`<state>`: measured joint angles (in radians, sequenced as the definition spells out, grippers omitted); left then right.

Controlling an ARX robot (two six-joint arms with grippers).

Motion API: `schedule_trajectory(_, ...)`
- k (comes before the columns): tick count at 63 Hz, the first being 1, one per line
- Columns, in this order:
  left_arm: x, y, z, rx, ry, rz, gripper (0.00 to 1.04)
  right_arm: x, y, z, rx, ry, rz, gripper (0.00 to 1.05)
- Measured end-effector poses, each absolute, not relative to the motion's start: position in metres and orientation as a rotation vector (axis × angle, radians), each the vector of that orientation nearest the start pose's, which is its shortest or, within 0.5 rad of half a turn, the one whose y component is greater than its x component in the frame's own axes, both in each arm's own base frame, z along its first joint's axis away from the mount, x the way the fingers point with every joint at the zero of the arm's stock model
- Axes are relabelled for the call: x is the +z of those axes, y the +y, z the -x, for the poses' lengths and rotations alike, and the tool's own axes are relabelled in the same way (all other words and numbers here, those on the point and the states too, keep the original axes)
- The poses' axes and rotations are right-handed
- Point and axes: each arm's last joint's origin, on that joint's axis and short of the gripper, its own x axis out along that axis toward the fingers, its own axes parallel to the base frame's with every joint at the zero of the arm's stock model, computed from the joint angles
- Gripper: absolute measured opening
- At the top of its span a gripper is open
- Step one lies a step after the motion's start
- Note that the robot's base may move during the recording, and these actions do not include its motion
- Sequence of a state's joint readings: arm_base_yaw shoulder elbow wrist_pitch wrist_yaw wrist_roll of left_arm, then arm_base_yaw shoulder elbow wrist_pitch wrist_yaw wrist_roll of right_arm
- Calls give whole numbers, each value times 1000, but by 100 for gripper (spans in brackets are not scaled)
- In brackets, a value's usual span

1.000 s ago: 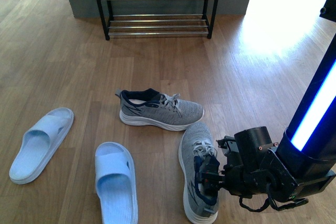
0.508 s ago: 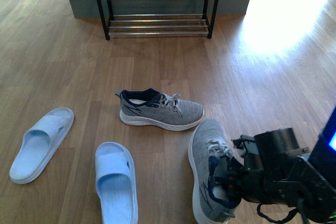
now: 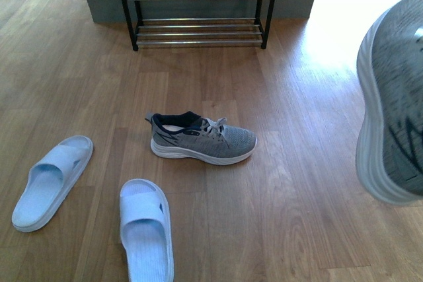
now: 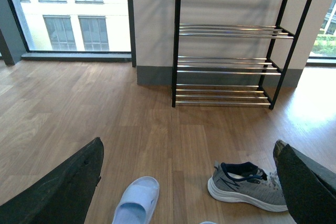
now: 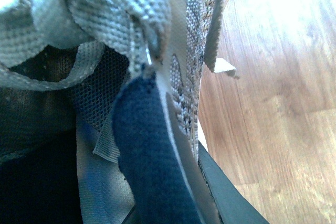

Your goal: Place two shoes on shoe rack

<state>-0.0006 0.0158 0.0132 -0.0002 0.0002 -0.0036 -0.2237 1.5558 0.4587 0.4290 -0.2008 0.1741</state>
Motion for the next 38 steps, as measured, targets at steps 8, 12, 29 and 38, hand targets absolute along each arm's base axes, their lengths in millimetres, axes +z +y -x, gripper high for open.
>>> schedule_trajectory(8,167,0,-98,-1,3,4,95,148,-50,-240,-70,569,-280,2)
schedule_trajectory(12,167,0,-98,-1,3,4,95,158,-48,-232,-66,534,-277,2)
schedule_trajectory(29,167,0,-98,-1,3,4,95,162,-46,-226,-58,514,-275,2)
schedule_trajectory(38,167,0,-98,-1,3,4,95,161,-46,-226,-58,515,-276,2)
